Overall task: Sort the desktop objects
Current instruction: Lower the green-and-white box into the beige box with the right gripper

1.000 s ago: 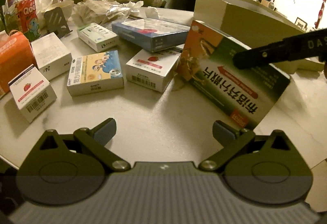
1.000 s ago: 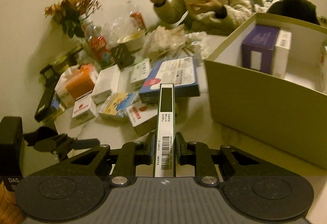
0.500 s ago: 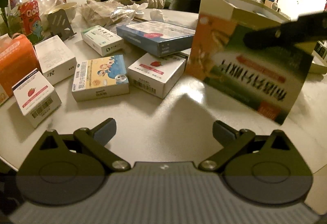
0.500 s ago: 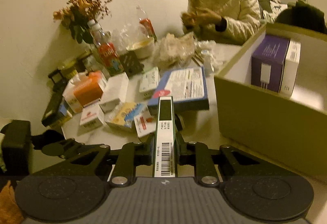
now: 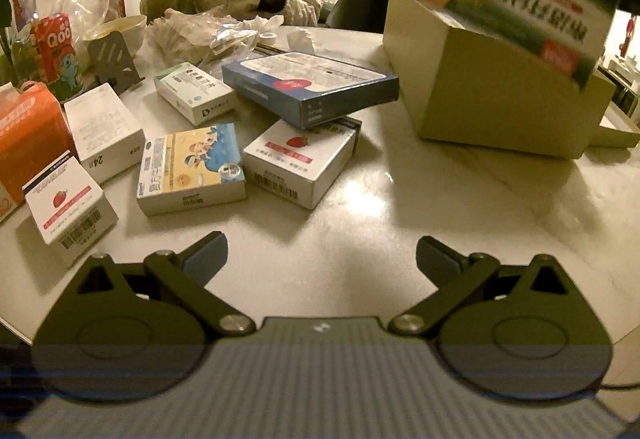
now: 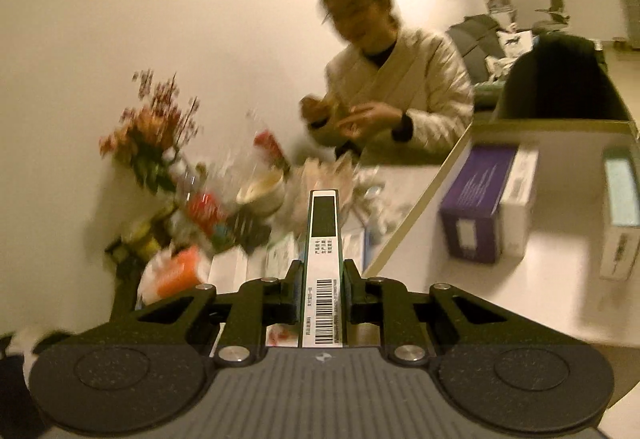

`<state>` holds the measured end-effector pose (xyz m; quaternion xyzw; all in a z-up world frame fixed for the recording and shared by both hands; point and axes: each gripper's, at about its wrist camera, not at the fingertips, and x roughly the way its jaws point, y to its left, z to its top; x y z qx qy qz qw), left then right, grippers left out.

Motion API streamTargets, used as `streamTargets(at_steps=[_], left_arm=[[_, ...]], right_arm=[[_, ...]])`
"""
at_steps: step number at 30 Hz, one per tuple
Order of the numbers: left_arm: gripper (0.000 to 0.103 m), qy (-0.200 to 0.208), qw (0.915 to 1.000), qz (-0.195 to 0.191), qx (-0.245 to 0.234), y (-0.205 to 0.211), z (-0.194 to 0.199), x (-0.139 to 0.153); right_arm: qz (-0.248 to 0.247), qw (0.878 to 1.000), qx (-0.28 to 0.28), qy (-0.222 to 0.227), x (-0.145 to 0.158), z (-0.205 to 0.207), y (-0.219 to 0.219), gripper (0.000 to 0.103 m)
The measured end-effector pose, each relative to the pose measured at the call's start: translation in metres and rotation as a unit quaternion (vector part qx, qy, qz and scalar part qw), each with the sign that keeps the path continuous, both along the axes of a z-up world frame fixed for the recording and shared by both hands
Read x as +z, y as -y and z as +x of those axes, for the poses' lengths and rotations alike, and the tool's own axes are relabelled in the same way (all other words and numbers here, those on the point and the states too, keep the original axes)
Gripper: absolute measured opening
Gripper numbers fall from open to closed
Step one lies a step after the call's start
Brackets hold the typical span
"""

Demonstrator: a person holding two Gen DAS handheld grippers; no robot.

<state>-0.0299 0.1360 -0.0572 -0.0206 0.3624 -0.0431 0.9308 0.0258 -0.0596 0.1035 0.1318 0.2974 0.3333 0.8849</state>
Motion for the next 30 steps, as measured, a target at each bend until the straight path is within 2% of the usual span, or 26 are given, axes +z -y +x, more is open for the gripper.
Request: streamTargets(at_steps=[5,14,23,30], left_arm=[[0.102,0.002,1.0,0.001,-0.003,0.002,0.001,0.001],[0.102,-0.001,1.0,0.002,-0.001,0.001,0.003,0.001],[0.102,-0.009,1.0,0.002,0.001,0.001,0.009,-0.002],[0.102,-0.013,0.9999,0.003,0.001,0.002,0.014,-0.004]], right_arm=[[0.013,0.999,-0.05,0.001,0.013,0.022,0.026,0.021],[-0.008,0.991,-0.131,-0.017,0.012,0.069,0.055,0.021],[-0.049,0.975,-0.214,-0.038,-0.004,0.115,0.072,0.021],[-0.107,0.963,-0.241,-0.056,-0.026,0.152,0.061,0.022]])
